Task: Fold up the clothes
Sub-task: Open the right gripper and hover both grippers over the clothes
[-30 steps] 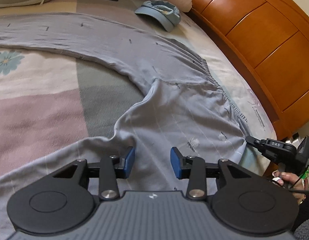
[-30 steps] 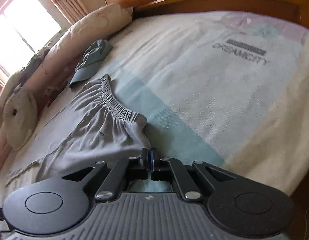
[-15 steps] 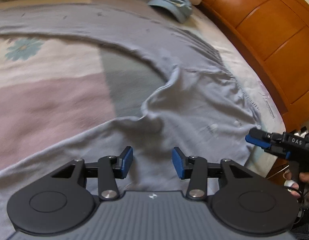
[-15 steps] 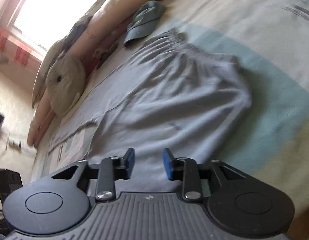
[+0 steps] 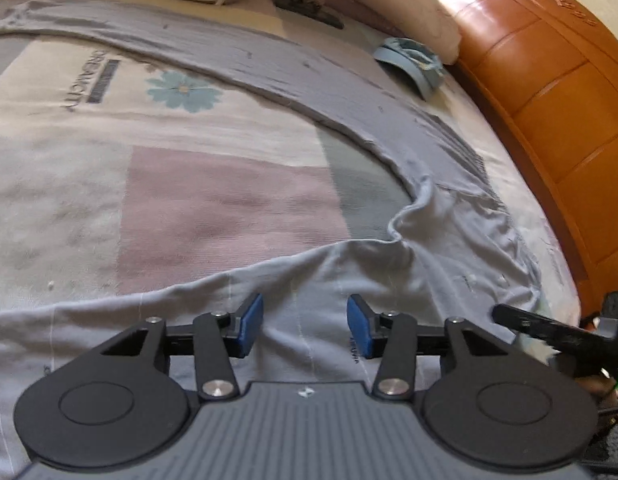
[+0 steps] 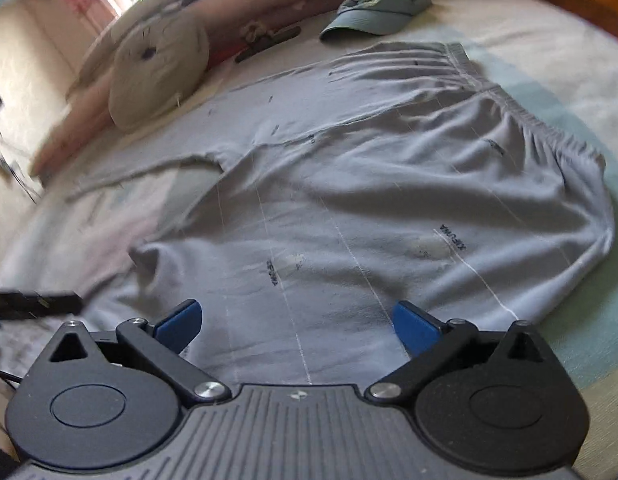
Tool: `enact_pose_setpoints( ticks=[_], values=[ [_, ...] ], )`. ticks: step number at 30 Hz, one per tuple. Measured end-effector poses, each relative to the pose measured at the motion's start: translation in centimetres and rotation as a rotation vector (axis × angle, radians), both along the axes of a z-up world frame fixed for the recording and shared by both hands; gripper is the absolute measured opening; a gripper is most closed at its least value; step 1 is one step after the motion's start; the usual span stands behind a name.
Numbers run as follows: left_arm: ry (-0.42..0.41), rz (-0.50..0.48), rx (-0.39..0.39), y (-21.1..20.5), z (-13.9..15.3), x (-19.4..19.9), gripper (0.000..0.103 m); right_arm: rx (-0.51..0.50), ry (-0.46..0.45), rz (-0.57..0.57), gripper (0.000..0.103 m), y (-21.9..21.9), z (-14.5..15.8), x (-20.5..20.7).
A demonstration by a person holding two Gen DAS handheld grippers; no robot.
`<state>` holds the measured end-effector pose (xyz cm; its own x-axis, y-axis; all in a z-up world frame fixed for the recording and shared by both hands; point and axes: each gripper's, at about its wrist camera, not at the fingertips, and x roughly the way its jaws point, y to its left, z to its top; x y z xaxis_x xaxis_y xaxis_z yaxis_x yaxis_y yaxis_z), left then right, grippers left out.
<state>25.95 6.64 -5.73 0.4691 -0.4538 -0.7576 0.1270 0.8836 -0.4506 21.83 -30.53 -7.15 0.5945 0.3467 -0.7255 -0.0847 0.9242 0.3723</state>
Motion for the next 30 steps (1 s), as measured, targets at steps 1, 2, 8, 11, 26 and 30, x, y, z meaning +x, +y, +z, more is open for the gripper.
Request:
enact_pose_setpoints(
  ticks=[1, 2, 8, 11, 26, 30],
  values=[
    [0.003, -0.016, -0.007, -0.2, -0.3, 0.1, 0.049, -0.020, -0.005, 0.001, 0.103, 0.3, -0.1, 0.0],
    [0.007, -0.031, -0.013, -0.4, -0.6, 0.3, 0.050, -0.041, -0.011, 0.001, 0.103, 0.6, -0.1, 0.0],
    [-0.014, 0.114, 0.054, 1.8, -1.0, 0.9, 0.039, -0.139, -0.036, 0.010, 0.103, 2.0, -0.4, -0.3],
    [-0.019, 0.093, 0.042, 2.2, -0.2, 0.8, 0.048, -0.218, -0.043, 0.022, 0.103, 3.2, -0.6, -0.3],
    [-0.015, -0.129, -0.146, -7.2, -1.9, 6.3, 0.049, -0.246, -0.019, 0.007, 0.103, 2.7, 0.4, -0.6],
    [-0.019, -0.008, -0.155, -6.0, -2.0, 6.7, 0.045, -0.229, -0.006, -0.048, 0.103, 1.2, 0.3, -0.9]
  ],
)
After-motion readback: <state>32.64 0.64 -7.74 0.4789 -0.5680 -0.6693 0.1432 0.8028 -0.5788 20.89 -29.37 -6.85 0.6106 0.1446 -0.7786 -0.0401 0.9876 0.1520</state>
